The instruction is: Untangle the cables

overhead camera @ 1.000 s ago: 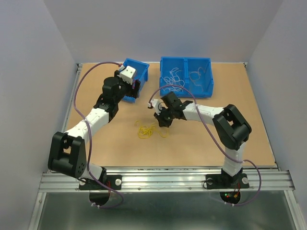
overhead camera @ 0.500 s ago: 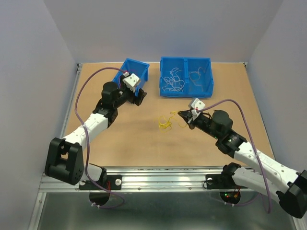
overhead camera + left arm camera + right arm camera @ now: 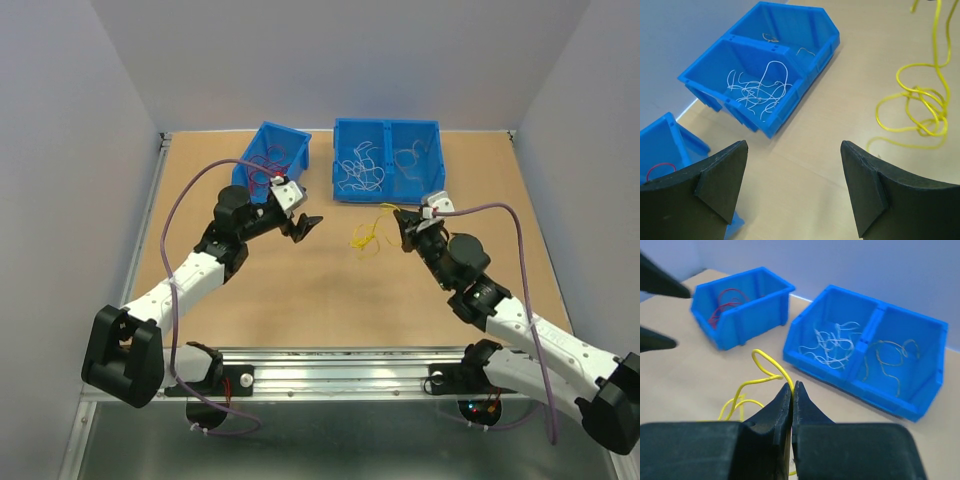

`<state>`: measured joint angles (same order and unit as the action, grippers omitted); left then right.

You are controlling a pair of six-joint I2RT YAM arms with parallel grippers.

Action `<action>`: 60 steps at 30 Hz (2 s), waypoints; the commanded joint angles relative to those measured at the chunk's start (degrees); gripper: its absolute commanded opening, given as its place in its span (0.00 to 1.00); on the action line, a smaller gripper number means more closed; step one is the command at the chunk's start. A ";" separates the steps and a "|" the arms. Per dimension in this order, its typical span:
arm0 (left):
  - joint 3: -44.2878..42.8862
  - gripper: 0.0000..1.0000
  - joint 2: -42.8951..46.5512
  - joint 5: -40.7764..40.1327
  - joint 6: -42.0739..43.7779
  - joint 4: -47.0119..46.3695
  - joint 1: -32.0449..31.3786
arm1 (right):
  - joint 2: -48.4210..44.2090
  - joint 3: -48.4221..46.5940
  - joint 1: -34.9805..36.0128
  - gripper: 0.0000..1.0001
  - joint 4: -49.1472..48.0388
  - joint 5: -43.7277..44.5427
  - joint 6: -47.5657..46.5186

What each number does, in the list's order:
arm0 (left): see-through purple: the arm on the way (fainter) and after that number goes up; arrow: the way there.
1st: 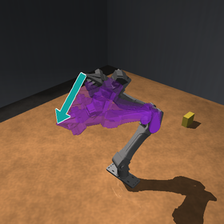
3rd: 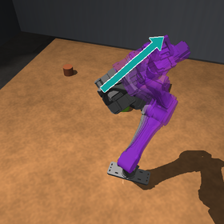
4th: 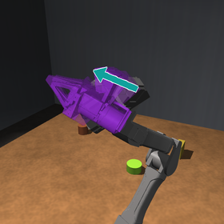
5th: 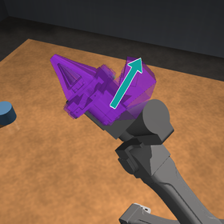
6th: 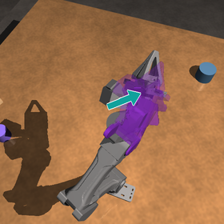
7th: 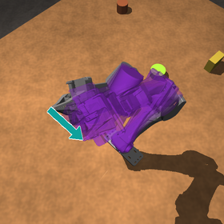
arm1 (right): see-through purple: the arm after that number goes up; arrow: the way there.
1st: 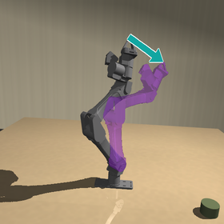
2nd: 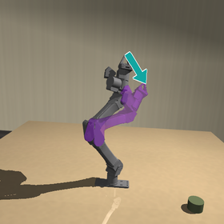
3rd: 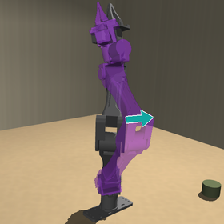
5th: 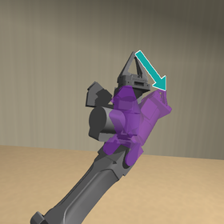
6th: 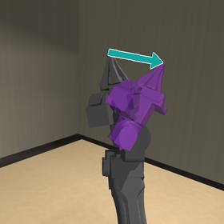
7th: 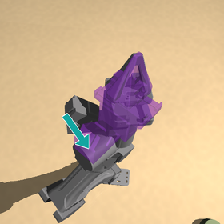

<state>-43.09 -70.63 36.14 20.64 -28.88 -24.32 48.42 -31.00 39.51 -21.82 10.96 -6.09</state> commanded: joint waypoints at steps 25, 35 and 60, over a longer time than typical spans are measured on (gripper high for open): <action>-0.15 0.86 1.20 -3.27 1.15 -4.08 -0.56 | 43.67 -36.84 -26.23 0.01 -12.02 13.99 14.27; 0.11 0.86 1.81 -4.23 1.15 -3.99 -0.73 | 40.79 -36.50 -26.23 0.77 -5.95 11.01 13.65; 4.67 0.87 24.81 -30.16 -12.90 -7.32 -0.29 | -14.14 -0.64 -26.23 1.00 -4.37 -6.30 16.46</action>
<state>-40.77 -55.24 11.22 12.93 -31.97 -24.67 37.04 -33.85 13.45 -25.69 6.79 9.50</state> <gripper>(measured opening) 0.870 0.999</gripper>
